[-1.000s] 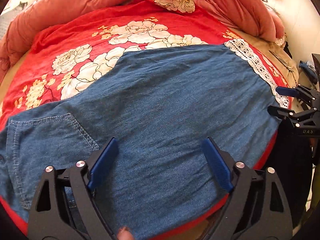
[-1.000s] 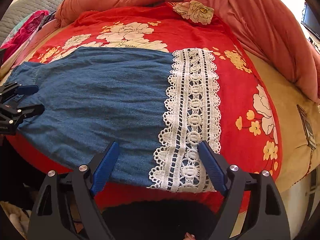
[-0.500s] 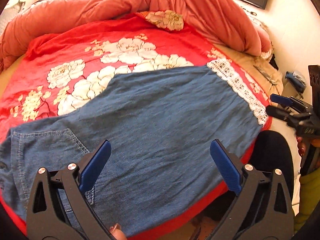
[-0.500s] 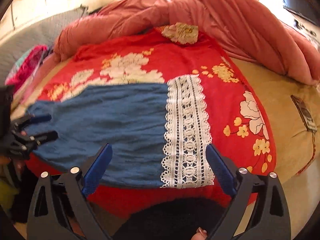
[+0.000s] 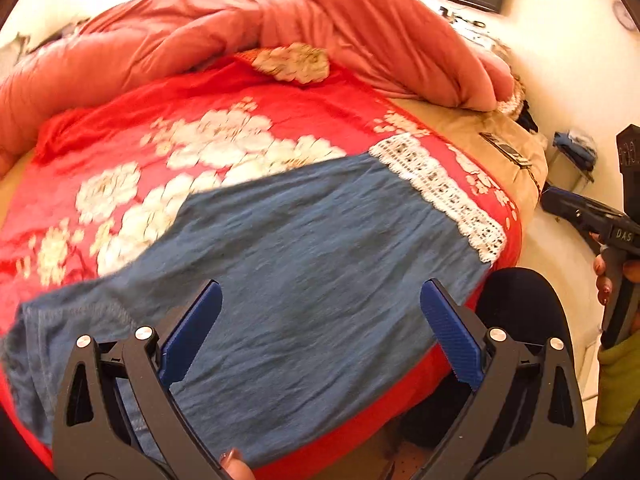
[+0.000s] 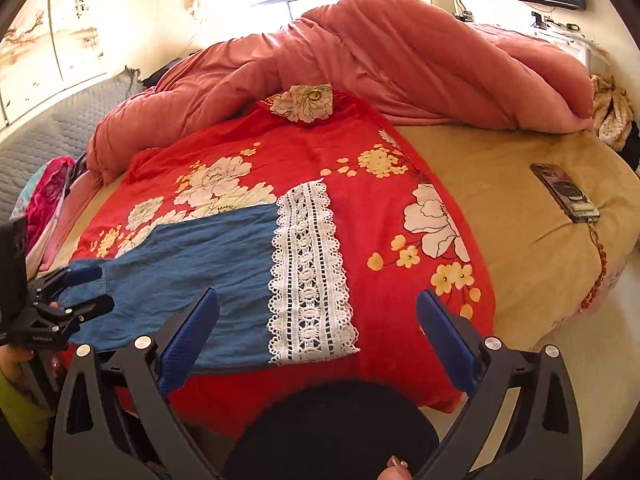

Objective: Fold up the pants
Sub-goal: 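Open the right tool and release the lace trim onto the pants, then close the left tool on the lace-trimmed hem while the right tool grasps lace, then lift the lace hem with both tools and fold it over the denim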

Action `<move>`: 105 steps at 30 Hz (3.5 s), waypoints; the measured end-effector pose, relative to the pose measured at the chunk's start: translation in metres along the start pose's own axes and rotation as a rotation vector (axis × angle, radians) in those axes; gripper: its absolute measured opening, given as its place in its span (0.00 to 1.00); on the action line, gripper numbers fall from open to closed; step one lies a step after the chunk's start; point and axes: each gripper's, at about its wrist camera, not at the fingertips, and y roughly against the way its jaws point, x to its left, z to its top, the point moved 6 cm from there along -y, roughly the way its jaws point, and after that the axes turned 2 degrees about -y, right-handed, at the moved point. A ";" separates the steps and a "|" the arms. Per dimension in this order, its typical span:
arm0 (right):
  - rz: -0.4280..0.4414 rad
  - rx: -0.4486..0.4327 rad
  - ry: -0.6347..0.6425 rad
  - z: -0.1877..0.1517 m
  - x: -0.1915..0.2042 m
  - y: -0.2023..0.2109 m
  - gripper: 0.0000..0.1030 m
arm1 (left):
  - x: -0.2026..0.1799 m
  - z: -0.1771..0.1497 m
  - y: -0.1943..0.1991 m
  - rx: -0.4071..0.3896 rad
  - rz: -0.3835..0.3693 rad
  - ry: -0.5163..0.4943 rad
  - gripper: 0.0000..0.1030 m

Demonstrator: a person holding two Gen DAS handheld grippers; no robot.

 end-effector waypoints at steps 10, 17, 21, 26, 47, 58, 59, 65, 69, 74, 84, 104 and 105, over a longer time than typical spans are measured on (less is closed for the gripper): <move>0.056 0.035 -0.042 -0.019 -0.004 -0.013 0.95 | -0.030 0.040 -0.024 0.022 -0.007 -0.024 0.91; 0.074 0.074 -0.082 -0.030 -0.007 -0.030 0.95 | -0.043 0.086 -0.054 0.069 -0.032 -0.076 0.91; 0.104 0.074 -0.164 -0.026 -0.010 -0.035 0.95 | -0.041 0.104 -0.081 0.110 -0.029 -0.087 0.91; 0.099 0.091 -0.190 -0.025 -0.010 -0.048 0.95 | -0.047 0.123 -0.119 0.140 -0.044 -0.147 0.91; 0.237 0.182 -0.267 -0.026 -0.012 -0.089 0.54 | -0.063 0.127 -0.221 0.280 -0.364 -0.106 0.59; 0.435 0.169 -0.350 -0.021 -0.008 -0.090 0.27 | -0.075 0.127 -0.224 0.284 -0.421 -0.074 0.36; 0.453 0.156 -0.342 -0.018 -0.003 -0.089 0.26 | -0.073 0.127 -0.222 0.282 -0.430 -0.057 0.34; 0.487 0.092 -0.286 -0.008 0.017 -0.073 0.25 | -0.061 0.133 -0.199 0.227 -0.503 0.024 0.16; 0.470 0.020 -0.178 0.004 0.039 -0.053 0.24 | -0.047 0.145 -0.165 0.122 -0.576 0.064 0.16; 0.450 -0.020 -0.022 0.014 0.083 -0.040 0.24 | -0.011 0.150 -0.121 0.016 -0.618 0.123 0.16; 0.530 0.057 0.210 0.012 0.195 -0.058 0.24 | 0.076 0.103 -0.079 0.000 -0.552 0.324 0.18; 0.654 0.170 0.597 -0.079 0.281 -0.077 0.60 | 0.182 0.015 -0.071 0.142 -0.477 0.778 0.73; 0.671 0.158 0.585 -0.076 0.279 -0.073 0.61 | 0.179 0.013 -0.073 0.164 -0.478 0.767 0.73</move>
